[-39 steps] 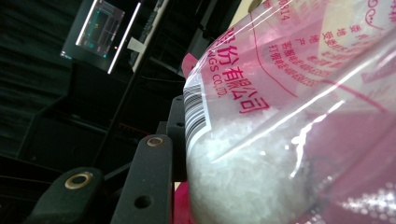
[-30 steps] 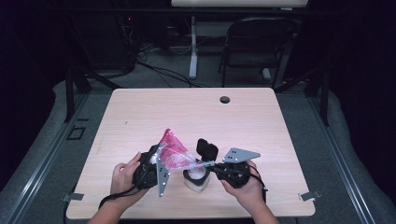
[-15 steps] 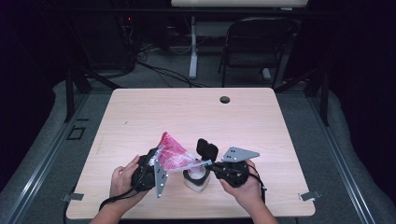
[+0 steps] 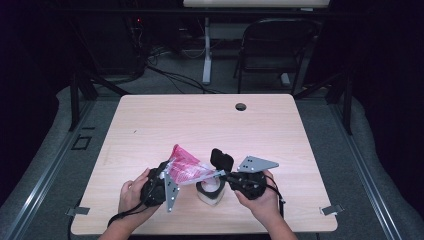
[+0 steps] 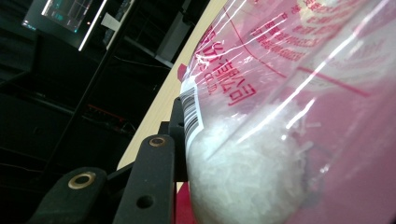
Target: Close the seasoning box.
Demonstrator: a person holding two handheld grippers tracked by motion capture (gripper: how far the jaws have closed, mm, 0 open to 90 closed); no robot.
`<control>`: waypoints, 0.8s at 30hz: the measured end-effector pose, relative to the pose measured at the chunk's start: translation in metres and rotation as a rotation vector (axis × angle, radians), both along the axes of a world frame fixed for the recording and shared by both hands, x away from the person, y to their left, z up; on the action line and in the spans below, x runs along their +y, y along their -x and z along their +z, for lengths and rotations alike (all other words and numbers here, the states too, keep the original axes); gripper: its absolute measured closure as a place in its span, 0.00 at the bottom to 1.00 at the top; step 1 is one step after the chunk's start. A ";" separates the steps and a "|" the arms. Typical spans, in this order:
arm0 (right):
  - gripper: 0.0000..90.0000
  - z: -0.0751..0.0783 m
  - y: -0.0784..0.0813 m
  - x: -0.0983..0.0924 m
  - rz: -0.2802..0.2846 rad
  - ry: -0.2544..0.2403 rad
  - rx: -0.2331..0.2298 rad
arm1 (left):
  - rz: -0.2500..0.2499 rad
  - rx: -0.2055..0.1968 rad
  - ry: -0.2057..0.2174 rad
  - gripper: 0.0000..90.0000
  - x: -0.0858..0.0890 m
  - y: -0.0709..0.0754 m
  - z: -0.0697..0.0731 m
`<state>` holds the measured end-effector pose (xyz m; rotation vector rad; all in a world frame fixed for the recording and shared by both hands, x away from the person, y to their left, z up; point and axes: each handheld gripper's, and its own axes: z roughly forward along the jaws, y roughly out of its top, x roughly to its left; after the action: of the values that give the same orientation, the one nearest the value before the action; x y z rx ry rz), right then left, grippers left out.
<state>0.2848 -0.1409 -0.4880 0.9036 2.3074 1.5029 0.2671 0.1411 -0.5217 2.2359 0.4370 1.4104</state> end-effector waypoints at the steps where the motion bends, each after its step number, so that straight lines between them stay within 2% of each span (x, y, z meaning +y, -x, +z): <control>1: 1.00 0.000 0.000 0.000 0.000 0.000 0.000 | 0.000 0.001 0.002 0.80 0.000 0.000 0.000; 16: 1.00 0.008 0.001 0.005 0.000 -0.028 -0.028 | 0.004 0.047 0.029 0.80 0.003 -0.001 -0.006; 24: 1.00 0.011 0.001 0.007 0.004 -0.036 -0.040 | 0.003 0.084 0.049 0.80 0.004 -0.001 -0.010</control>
<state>0.2836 -0.1337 -0.4770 0.8704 2.2627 1.5539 0.2679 0.1450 -0.5320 2.2616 0.4976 1.2968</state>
